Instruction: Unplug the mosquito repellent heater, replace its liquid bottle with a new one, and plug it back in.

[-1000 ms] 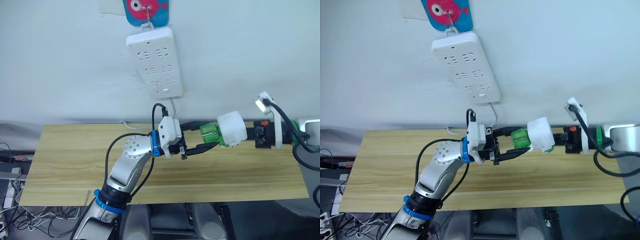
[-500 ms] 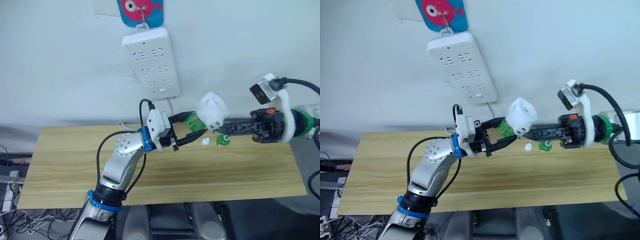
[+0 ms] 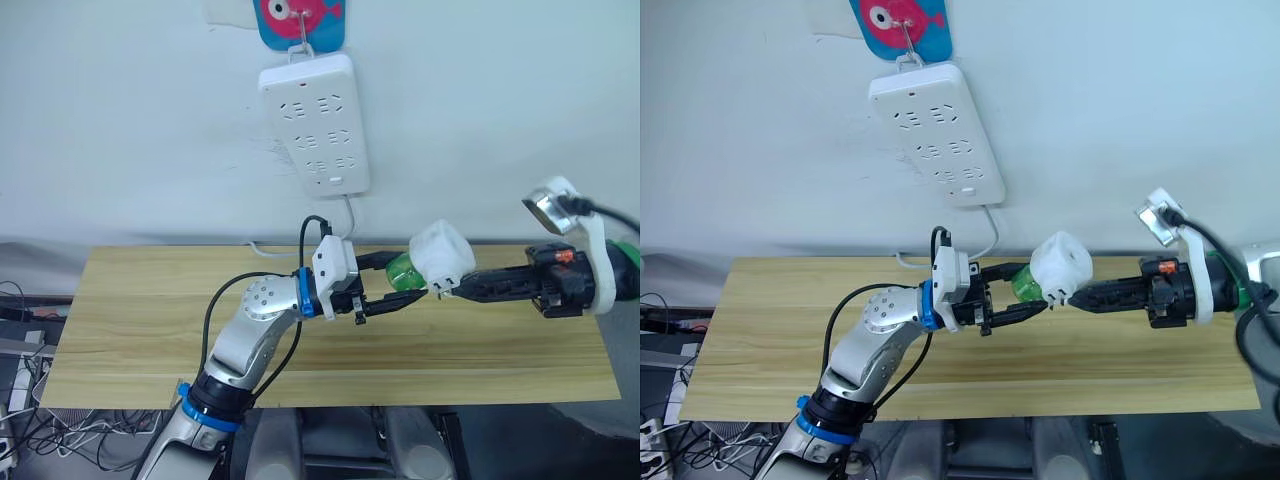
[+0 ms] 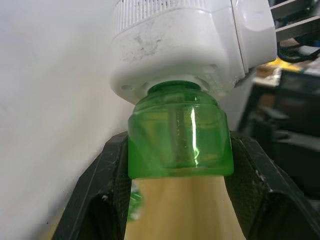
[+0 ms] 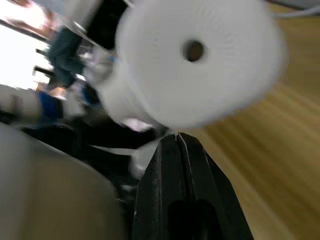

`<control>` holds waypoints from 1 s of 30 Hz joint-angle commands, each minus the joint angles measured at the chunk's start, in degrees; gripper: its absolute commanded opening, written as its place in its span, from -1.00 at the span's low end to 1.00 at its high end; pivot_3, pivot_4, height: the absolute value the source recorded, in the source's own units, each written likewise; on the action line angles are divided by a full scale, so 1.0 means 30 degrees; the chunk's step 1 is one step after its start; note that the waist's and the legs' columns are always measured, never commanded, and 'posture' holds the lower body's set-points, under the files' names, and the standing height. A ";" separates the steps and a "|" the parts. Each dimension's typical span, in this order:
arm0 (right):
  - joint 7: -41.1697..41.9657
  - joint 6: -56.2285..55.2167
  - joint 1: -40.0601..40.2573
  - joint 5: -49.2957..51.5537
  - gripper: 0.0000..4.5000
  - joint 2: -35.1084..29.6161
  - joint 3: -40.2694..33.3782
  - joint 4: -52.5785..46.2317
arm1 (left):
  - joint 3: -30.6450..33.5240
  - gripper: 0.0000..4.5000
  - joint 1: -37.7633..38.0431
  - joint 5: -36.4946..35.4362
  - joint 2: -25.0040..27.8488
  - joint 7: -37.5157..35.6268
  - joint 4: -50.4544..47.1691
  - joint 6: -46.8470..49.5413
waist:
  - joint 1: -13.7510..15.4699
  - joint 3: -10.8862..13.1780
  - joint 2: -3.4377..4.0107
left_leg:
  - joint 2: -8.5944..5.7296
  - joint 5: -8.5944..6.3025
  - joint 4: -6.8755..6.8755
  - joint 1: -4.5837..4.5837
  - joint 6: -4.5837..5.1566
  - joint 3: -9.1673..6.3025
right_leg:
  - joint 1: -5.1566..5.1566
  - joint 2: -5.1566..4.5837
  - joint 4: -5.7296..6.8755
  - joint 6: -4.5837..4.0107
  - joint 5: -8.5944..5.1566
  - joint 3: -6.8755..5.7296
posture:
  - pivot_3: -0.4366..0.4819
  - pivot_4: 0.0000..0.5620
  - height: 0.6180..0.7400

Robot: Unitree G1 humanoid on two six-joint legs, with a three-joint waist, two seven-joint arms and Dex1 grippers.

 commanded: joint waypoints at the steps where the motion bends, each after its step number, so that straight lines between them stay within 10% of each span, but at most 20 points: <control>1: 0.6342 -0.8184 0.2976 -0.7796 -0.59 -0.0847 -0.1100 0.0002 | 0.0799 0.01 0.0320 -0.2929 0.1495 -0.1359 -0.1420 0.3504 | -0.0010 0.0001 0.0002 | -0.0001 0.0003 -0.0004 0.0034 -0.0006 0.0018 | 0.0014 -0.0001 0.0005 0.0007 -0.0005 0.0015 | -0.63 0.31 1.00; 11: 1.1635 -1.9817 0.2597 -1.2688 0.98 0.4660 -0.0247 -0.0906 | -0.0115 0.01 -0.0942 -0.5871 0.6957 -0.6317 -0.0777 1.0766 | -0.0429 0.0047 0.0057 | 0.0006 0.0036 -0.0008 0.0080 -0.0064 0.0055 | 0.0055 0.0006 0.0014 0.0010 -0.0007 0.0059 | -0.62 0.30 1.00; 30: 1.0625 -2.0443 0.1030 -1.5902 0.98 0.8087 0.3879 -0.2739 | -0.1425 0.01 -0.2488 -0.4265 0.5786 -0.7354 -0.0748 1.0217 | -0.0366 0.0050 0.0055 | -0.0006 0.0035 0.0021 0.0083 -0.0062 -0.0001 | 0.0115 -0.0004 0.0010 0.0006 -0.0006 0.0011 | -0.59 0.28 1.00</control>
